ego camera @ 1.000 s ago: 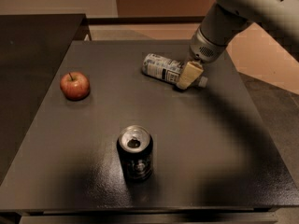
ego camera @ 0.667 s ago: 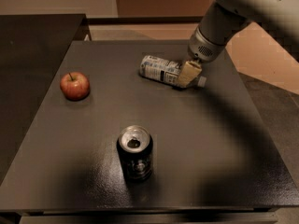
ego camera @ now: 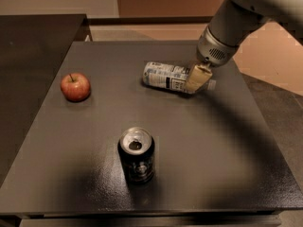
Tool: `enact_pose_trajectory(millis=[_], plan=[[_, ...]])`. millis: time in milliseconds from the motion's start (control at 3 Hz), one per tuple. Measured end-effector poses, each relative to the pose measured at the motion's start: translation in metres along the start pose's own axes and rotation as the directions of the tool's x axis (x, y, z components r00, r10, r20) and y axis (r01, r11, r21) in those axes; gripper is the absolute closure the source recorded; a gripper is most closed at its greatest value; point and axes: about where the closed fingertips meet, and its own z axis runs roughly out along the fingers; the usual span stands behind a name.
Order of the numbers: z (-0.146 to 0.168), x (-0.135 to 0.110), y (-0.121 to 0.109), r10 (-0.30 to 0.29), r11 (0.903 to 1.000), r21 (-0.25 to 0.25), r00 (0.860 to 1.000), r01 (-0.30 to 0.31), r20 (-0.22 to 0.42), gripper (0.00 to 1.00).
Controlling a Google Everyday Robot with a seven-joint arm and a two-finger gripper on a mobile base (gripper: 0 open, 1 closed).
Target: Move blue plastic bottle near pepsi can
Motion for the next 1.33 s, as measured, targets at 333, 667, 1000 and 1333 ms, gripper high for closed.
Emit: enact_pose_trajectory(millis=[333, 667, 1000, 1333], plan=[[-0.016, 0.007, 0.033, -0.035, 0.9987, -0.038, 0.999, 0.035, 0.004, 1.00], [-0.028, 0.016, 0.075, -0.075, 0.9936, -0.085, 0.997, 0.075, 0.008, 1.00], [-0.033, 0.022, 0.112, -0.117, 0.9870, -0.109, 0.993, 0.118, 0.014, 1.00], [-0.029, 0.023, 0.150, -0.166, 0.9761, -0.139, 0.986, 0.167, 0.022, 1.00]])
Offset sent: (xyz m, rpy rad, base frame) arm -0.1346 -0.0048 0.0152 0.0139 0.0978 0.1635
